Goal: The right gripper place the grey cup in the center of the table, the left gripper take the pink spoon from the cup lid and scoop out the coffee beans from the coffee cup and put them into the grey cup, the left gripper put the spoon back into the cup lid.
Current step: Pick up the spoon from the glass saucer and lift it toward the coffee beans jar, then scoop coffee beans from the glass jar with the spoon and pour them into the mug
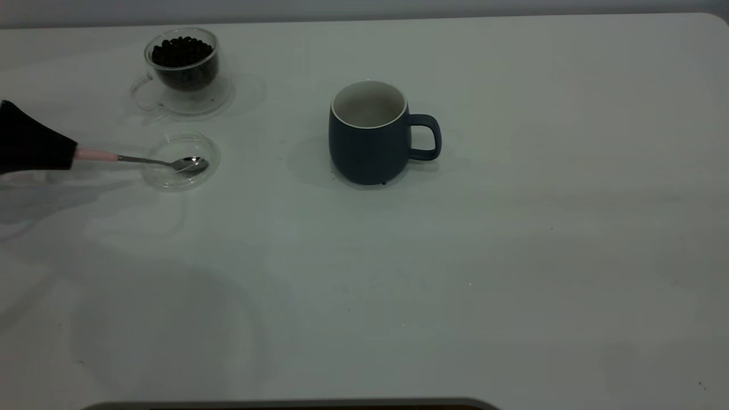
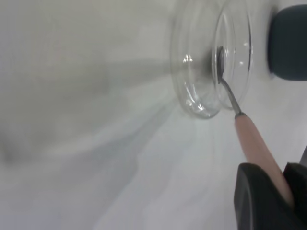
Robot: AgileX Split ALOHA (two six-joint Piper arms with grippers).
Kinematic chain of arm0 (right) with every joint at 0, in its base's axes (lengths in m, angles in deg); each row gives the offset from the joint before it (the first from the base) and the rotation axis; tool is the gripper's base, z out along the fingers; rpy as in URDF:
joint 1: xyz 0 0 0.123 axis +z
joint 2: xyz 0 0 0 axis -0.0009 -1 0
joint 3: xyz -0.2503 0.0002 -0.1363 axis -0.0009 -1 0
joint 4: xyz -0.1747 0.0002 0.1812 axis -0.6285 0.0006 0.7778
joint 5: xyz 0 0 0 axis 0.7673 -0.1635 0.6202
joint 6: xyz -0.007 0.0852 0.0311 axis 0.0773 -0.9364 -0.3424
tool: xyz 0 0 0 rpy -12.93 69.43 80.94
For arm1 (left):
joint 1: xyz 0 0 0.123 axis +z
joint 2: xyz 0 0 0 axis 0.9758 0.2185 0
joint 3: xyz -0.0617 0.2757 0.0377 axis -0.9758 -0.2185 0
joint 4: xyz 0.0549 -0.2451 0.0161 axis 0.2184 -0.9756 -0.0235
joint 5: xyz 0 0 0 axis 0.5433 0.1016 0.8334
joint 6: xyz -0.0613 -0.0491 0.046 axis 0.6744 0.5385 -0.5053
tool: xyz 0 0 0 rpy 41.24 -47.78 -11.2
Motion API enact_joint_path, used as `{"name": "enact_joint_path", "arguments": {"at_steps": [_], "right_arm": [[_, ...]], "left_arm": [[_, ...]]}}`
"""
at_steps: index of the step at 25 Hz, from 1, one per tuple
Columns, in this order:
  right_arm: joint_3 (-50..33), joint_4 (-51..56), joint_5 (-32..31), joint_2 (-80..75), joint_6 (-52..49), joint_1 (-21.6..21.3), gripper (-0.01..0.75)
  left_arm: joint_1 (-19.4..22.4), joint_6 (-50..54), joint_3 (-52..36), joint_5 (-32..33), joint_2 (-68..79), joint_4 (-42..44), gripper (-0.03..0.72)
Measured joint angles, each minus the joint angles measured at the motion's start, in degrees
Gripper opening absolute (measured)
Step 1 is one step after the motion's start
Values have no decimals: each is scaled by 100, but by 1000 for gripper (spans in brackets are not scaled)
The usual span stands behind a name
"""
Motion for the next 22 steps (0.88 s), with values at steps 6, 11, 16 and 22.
{"name": "enact_joint_path", "arguments": {"at_steps": [6,11,16,22], "right_arm": [[0,0,0,0,0,0,591],[0,0,0,0,0,0,591],[0,0,0,0,0,0,591],[0,0,0,0,0,0,591]], "left_arm": [[60,99,2,165,-400,80,128],[66,433,2,263,-756,323,128],[66,493,2,289,-1306,279,128],[-35,168,2,-229,-1980,20,128]]}}
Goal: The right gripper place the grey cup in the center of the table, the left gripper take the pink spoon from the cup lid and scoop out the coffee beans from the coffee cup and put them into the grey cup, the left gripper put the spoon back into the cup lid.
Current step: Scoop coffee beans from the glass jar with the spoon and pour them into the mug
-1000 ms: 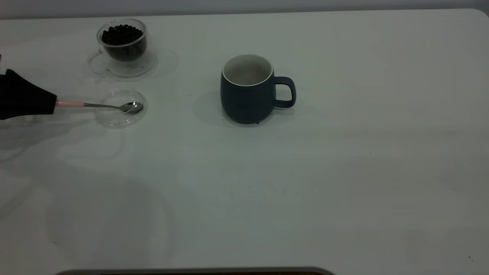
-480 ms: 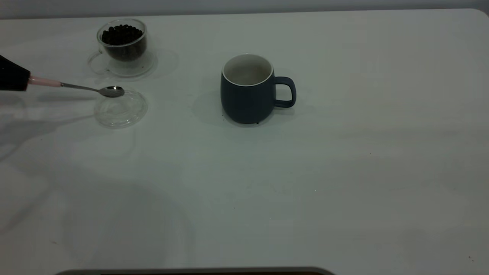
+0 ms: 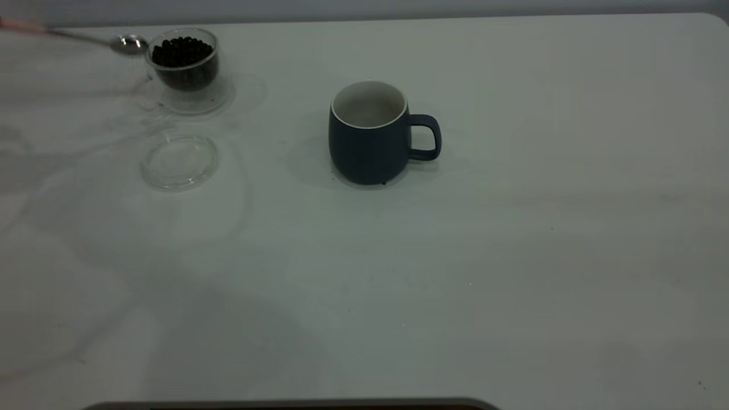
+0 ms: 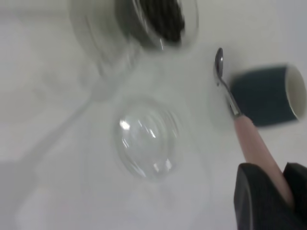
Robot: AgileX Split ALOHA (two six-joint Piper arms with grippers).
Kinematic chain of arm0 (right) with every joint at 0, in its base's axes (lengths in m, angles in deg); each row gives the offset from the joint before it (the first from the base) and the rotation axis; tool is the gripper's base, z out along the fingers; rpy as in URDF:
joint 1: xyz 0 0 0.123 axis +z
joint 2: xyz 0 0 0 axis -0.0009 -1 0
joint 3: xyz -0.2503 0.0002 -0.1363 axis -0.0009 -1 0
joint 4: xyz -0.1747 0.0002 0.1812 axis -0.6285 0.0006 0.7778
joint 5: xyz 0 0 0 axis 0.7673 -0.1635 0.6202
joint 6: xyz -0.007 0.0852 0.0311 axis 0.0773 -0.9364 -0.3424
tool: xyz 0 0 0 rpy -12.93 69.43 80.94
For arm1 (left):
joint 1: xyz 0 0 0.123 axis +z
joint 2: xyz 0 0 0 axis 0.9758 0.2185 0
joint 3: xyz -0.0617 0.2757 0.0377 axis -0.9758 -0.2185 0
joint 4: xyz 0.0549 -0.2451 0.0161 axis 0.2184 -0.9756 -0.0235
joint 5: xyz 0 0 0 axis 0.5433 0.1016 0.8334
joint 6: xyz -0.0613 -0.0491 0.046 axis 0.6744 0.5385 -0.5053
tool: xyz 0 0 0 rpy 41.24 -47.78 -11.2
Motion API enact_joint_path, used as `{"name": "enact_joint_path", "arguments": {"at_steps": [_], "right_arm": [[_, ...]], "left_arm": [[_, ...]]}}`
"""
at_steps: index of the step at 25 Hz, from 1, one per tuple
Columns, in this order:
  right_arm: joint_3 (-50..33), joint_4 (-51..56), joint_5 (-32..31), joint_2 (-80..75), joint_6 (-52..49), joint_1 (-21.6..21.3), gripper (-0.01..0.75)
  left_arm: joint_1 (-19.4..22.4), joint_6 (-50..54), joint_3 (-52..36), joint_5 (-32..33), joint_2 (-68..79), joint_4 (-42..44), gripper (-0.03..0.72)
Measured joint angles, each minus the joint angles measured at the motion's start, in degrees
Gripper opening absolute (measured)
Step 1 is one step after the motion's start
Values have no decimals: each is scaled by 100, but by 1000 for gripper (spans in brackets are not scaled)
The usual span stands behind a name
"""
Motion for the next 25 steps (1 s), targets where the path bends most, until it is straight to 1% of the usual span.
{"name": "enact_joint_path", "arguments": {"at_steps": [4,9,14,20,25], "right_arm": [[0,0,0,0,0,0,591],[0,0,0,0,0,0,591],[0,0,0,0,0,0,591],[0,0,0,0,0,0,591],[0,0,0,0,0,0,591]], "left_arm": [[-222,-328,0,-577,-63,-219,128],[-624,-855,-11,-1237,-63,-450,128],[-945,-1157,-11,-1800,46,-496,128],[-1052,-1524,-11,-2202,273,-496,128],[-1057,-1874,-11,-2293,281,-572,128]]}}
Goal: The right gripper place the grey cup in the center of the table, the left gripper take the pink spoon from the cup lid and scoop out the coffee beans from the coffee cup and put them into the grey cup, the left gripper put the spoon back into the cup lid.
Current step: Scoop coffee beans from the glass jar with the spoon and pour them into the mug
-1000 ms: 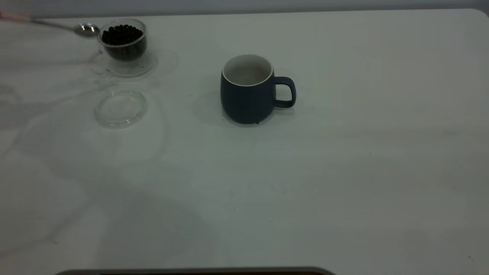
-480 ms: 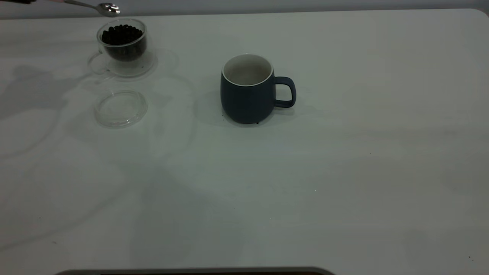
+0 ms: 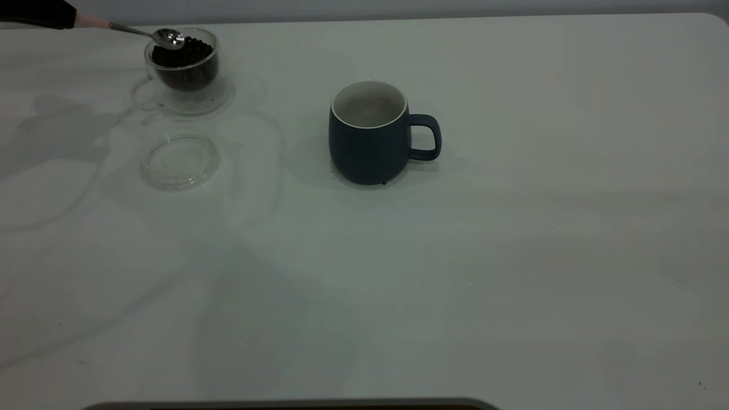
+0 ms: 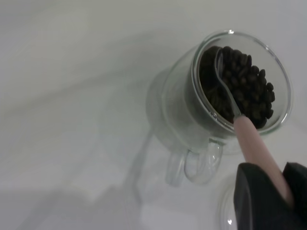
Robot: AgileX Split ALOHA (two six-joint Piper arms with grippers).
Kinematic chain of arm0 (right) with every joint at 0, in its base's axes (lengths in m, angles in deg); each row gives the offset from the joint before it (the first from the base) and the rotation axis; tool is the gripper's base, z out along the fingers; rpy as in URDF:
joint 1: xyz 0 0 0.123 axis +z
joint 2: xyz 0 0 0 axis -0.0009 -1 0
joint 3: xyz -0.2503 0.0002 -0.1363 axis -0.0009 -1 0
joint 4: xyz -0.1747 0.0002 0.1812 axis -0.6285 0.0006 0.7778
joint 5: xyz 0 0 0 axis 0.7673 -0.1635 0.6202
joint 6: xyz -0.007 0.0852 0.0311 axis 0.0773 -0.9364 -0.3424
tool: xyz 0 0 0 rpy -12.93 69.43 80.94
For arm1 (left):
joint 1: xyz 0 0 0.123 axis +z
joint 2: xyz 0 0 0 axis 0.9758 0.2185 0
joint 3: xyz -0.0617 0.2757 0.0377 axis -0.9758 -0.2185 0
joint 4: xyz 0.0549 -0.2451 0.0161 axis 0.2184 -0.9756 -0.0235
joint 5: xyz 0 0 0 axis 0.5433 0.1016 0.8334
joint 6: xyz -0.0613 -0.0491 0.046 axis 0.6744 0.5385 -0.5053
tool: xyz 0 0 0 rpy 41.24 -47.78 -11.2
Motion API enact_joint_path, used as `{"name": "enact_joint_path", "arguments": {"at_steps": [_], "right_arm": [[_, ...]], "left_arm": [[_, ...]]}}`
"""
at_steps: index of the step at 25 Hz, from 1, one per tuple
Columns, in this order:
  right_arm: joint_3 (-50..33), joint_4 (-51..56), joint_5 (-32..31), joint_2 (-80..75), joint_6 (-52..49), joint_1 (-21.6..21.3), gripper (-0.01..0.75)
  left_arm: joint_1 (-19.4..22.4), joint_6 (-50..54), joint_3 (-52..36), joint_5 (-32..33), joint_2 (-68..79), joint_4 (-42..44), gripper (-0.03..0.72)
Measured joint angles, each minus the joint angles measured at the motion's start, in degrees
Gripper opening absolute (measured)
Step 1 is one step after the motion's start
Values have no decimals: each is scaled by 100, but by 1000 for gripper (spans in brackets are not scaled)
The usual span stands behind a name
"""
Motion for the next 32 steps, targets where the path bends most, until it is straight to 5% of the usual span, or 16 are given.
{"name": "enact_joint_path", "arguments": {"at_steps": [12,32], "right_arm": [[0,0,0,0,0,0,591],[0,0,0,0,0,0,591]], "left_arm": [[0,-890,0,-58,0,-330,127],[-42,-910,0,-7,194,-145,127]]}}
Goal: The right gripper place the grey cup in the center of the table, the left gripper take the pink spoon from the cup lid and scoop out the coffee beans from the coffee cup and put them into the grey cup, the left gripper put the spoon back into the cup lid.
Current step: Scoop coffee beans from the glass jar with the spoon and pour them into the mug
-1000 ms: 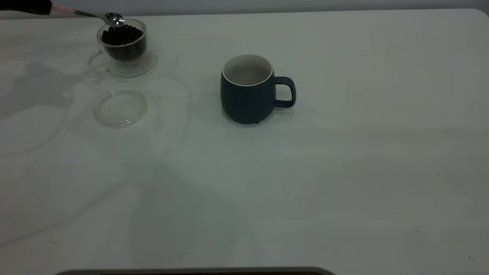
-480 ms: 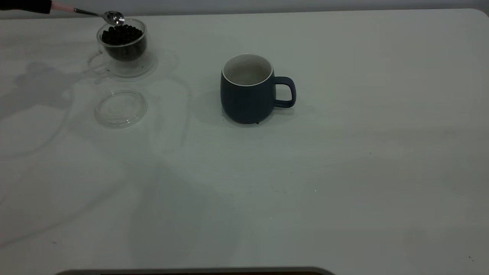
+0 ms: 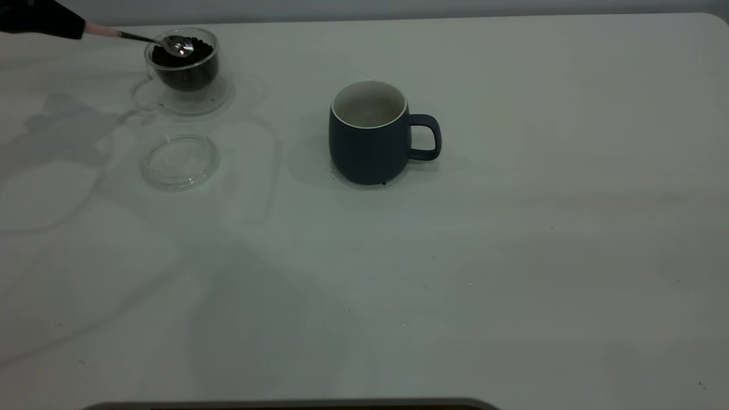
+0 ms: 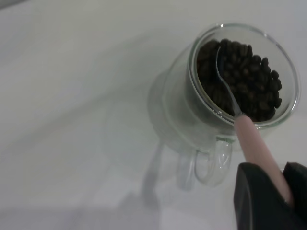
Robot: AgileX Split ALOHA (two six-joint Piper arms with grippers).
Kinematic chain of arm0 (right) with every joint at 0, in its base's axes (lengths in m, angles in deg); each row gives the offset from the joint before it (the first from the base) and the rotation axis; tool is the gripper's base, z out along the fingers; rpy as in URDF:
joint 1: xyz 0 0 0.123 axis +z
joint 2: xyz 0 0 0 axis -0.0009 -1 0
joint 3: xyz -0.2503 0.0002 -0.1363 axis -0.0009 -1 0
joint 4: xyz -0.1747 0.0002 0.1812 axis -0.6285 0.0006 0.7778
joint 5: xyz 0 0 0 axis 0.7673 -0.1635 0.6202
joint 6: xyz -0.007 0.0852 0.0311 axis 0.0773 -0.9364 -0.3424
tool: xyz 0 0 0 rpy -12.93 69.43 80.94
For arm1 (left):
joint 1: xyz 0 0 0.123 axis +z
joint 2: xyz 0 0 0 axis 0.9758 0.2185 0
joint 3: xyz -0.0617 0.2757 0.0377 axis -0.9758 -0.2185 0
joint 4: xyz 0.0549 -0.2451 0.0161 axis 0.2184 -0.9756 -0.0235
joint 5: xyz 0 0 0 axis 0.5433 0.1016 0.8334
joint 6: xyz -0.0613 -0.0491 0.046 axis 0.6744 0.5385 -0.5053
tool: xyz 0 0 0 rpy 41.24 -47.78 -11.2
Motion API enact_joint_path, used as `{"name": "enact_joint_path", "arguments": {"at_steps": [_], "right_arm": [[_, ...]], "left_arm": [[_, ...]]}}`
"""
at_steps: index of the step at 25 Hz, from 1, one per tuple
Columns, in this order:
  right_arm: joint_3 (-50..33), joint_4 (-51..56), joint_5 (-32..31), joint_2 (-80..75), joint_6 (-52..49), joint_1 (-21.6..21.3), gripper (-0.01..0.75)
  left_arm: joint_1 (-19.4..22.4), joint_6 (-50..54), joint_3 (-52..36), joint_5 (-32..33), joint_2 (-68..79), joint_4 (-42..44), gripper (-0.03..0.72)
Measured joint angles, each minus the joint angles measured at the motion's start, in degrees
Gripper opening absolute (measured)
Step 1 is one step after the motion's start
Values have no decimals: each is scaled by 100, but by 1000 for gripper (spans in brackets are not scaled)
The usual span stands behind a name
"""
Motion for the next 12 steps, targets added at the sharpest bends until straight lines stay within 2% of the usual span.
{"name": "enact_joint_path", "arguments": {"at_steps": [5,12], "right_arm": [[0,0,0,0,0,0,591],[0,0,0,0,0,0,591]], "left_arm": [[-61,83,0,0,78,-22,127],[-61,709,0,60,128,-28,127]]}}
